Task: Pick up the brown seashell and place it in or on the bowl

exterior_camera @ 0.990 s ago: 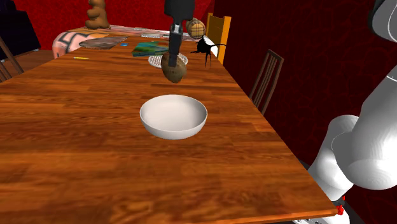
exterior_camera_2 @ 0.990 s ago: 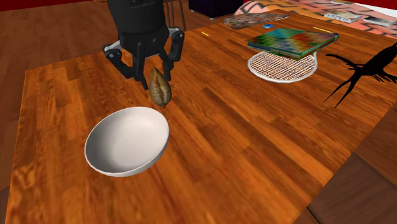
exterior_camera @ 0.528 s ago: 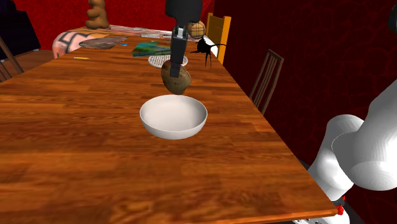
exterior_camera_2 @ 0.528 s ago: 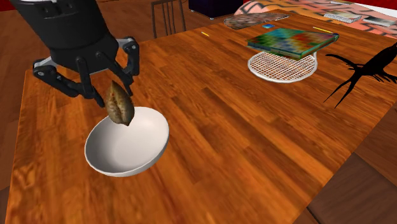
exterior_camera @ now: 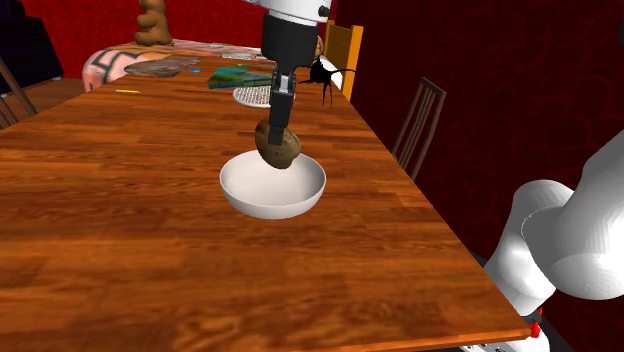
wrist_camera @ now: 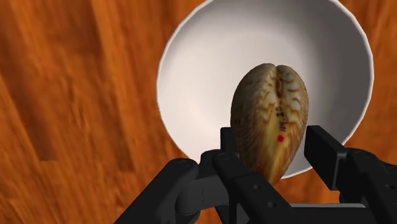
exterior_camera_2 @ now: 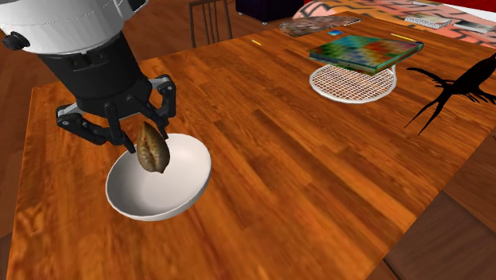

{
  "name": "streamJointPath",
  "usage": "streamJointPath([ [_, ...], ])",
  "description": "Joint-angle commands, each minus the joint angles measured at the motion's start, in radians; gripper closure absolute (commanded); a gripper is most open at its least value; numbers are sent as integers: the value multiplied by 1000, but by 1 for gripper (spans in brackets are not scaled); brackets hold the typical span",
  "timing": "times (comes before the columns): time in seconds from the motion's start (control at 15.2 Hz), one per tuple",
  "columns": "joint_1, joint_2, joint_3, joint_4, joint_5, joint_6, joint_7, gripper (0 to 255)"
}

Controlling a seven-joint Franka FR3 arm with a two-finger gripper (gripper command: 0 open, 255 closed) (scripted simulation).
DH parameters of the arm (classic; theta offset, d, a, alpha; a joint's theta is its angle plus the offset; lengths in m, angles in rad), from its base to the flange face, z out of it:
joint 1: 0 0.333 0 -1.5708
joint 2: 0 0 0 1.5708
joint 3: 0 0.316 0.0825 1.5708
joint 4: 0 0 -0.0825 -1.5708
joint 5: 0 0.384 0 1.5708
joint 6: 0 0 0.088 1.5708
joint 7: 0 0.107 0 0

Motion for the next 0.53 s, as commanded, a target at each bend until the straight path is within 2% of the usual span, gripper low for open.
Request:
streamJointPath([
  [0.0, 1, -4, 1, -32, 1, 29, 2, 255],
  [0.46, 3, -7, 3, -112, 3, 106, 2, 255],
])
